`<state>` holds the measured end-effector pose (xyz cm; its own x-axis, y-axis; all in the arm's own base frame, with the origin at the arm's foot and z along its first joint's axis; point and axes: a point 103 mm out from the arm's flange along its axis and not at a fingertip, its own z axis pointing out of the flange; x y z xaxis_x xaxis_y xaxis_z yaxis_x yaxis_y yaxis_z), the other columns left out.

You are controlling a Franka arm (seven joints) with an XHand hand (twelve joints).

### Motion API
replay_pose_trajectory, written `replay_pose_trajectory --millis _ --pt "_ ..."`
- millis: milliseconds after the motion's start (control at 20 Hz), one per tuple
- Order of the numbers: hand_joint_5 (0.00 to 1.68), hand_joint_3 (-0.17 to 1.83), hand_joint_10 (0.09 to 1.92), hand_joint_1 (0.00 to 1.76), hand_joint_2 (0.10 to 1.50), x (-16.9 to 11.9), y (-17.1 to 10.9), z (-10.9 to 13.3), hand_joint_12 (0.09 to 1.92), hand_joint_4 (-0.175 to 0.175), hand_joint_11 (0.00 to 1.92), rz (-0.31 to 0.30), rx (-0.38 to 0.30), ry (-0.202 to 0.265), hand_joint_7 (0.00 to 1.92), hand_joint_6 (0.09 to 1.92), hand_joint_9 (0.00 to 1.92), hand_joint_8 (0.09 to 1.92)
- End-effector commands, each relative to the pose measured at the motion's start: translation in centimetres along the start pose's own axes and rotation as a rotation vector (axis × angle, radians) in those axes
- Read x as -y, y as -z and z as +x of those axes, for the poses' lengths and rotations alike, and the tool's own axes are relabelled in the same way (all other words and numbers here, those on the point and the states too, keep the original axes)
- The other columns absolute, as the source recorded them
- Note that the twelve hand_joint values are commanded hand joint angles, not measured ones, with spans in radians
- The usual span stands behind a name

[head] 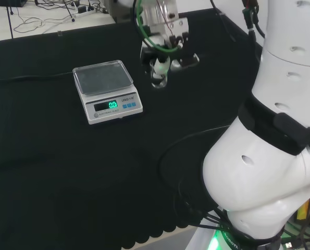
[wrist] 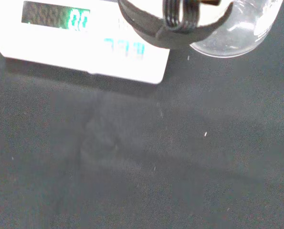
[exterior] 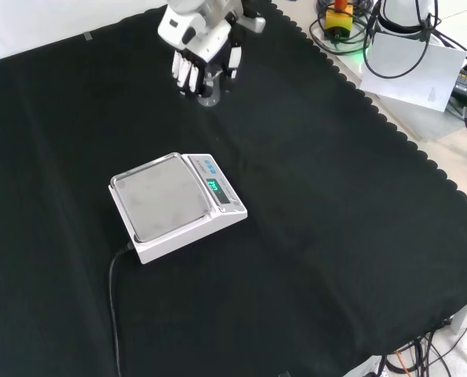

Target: Put the beaker on the electronic balance.

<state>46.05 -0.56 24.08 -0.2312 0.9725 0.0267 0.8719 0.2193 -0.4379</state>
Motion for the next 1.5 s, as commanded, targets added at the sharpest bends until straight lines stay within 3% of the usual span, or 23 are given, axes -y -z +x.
replay_pose_trajectory --millis 50,1400,1500 --pt "0.76 0.00 1.20 1.49 1.16 0.0 2.3 0.5 1.55 -0.175 0.64 -0.016 0.041 0.028 0.72 1.31 1.03 1.13" --pt "0.78 0.00 1.19 1.49 1.15 -11.4 3.6 3.6 1.51 -0.175 0.66 0.007 0.090 0.223 0.76 1.28 1.05 1.08" --pt "0.78 0.00 1.18 1.49 1.15 -12.9 3.7 5.1 1.51 -0.175 0.66 0.028 0.103 0.230 0.76 1.27 1.05 1.08"
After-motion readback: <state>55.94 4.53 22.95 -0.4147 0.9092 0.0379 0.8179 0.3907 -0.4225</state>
